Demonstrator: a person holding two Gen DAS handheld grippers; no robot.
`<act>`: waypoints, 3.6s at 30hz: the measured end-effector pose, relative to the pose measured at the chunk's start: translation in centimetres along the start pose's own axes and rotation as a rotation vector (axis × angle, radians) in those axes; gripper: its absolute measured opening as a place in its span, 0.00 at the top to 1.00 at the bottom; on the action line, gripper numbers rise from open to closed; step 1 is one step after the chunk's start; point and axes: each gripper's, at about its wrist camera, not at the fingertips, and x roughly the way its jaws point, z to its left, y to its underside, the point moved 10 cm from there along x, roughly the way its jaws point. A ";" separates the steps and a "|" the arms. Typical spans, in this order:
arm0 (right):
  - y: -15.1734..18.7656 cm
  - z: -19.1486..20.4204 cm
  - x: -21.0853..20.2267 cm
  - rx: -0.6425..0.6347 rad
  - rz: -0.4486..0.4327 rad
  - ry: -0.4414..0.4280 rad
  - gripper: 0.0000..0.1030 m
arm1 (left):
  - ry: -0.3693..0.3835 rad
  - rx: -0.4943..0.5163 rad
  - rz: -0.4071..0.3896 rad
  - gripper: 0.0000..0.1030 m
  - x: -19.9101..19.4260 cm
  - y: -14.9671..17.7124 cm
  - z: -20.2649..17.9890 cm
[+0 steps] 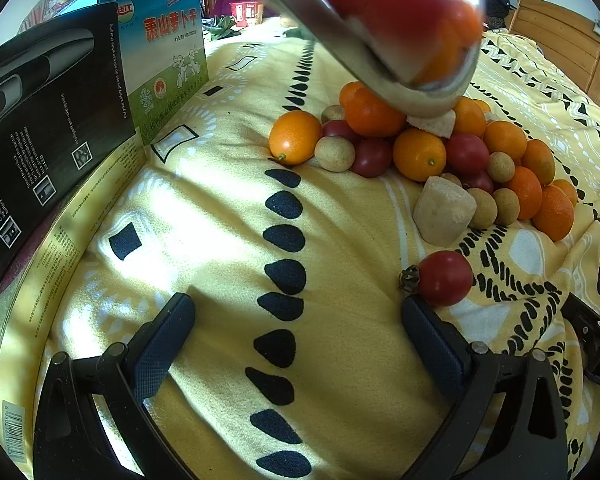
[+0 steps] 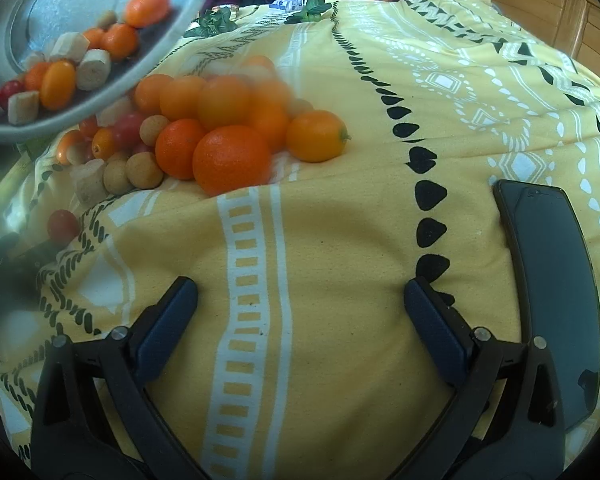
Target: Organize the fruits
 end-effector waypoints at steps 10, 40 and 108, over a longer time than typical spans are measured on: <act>0.0 0.1 0.0 -0.003 -0.001 0.005 0.00 | -0.005 0.003 0.001 0.00 0.0 0.3 -0.1; 0.2 0.1 -0.4 -0.009 0.000 0.017 0.00 | -0.005 0.004 0.001 0.00 0.1 0.1 0.0; 0.4 9.6 -3.5 -0.054 0.092 -0.359 0.53 | 0.303 0.011 -0.015 0.12 -7.4 0.4 0.3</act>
